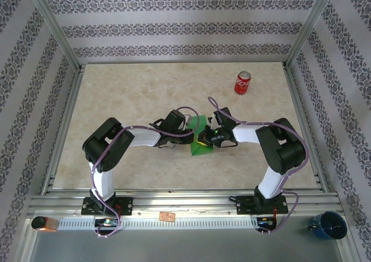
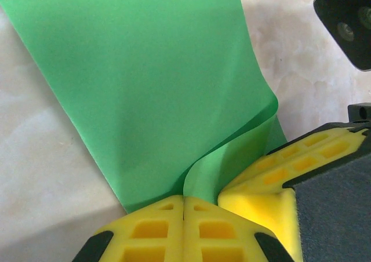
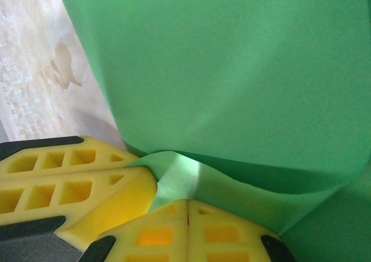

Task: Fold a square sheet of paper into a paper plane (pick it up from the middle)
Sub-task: Fold the triangle a second time at the center of the table.

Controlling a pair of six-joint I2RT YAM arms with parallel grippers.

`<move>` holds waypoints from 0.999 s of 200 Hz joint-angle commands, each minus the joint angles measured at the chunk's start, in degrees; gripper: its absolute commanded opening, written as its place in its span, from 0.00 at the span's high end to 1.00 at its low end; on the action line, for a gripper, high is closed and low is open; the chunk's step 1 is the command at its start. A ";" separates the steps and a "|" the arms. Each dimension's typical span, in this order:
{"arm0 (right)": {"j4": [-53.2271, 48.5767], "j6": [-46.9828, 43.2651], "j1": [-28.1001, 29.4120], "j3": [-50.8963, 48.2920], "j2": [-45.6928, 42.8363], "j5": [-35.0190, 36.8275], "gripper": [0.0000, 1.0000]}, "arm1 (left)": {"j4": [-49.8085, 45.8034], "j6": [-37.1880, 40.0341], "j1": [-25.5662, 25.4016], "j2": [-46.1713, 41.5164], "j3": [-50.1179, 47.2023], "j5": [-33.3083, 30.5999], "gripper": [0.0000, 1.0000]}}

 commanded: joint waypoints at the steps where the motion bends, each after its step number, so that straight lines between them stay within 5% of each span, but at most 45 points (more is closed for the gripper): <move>1: -1.23 0.59 -0.82 -0.90 -1.05 0.82 0.95 | -2.34 0.71 0.73 1.80 0.41 0.00 1.00; 200: -3.84 1.67 -7.90 3.14 -1.00 -1.12 0.97 | -2.00 0.32 0.74 2.02 0.11 0.45 1.00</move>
